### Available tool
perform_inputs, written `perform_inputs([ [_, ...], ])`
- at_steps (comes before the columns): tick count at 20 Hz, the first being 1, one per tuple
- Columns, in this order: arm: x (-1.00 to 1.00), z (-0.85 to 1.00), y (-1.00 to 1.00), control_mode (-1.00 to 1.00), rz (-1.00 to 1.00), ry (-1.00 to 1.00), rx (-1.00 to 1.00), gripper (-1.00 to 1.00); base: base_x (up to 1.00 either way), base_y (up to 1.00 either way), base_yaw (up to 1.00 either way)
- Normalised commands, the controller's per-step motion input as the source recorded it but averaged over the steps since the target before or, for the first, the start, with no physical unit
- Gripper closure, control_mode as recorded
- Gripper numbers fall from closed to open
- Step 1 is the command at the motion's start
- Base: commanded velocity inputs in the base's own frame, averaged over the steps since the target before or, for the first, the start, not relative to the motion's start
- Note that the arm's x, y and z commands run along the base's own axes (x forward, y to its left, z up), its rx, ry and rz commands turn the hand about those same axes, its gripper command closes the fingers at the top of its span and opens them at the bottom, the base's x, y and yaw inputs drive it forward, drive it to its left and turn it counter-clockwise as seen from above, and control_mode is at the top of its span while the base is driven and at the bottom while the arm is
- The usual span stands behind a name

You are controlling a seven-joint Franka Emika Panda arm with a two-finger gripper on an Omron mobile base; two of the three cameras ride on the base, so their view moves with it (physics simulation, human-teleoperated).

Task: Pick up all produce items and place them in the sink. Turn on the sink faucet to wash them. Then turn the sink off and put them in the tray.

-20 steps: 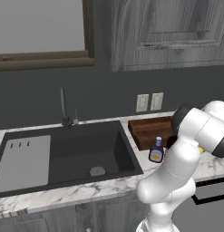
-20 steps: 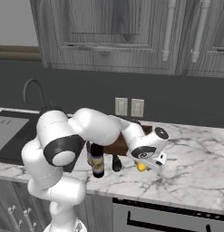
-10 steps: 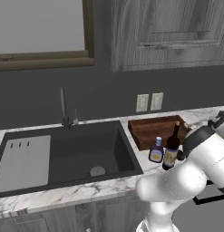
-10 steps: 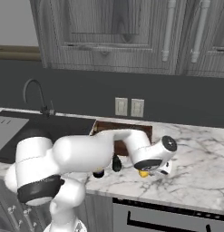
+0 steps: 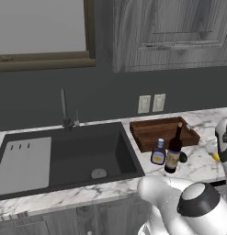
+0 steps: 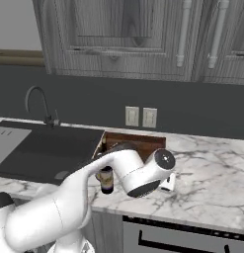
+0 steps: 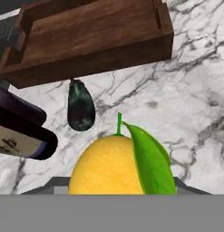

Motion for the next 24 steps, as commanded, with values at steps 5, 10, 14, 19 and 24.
perform_inputs([
  [5, -0.19, 0.64, 0.46, -1.0, 0.08, -0.06, -0.08, 1.0, 0.0, 0.0, 0.0],
  [10, -0.37, 0.6, 0.46, -1.0, 0.05, -0.04, -0.08, 1.0, 0.0, 0.0, 0.0],
  [14, -0.3, 0.4, 0.52, -1.0, 0.07, -0.01, -0.09, 1.0, 0.0, 0.0, 0.0],
  [19, -0.17, 0.29, 0.58, -1.0, 0.1, 0.0, -0.09, 1.0, 0.0, 0.0, 0.0],
  [24, -0.05, 0.13, 0.63, -1.0, 0.11, 0.0, -0.08, 1.0, 0.0, 0.0, 0.0],
])
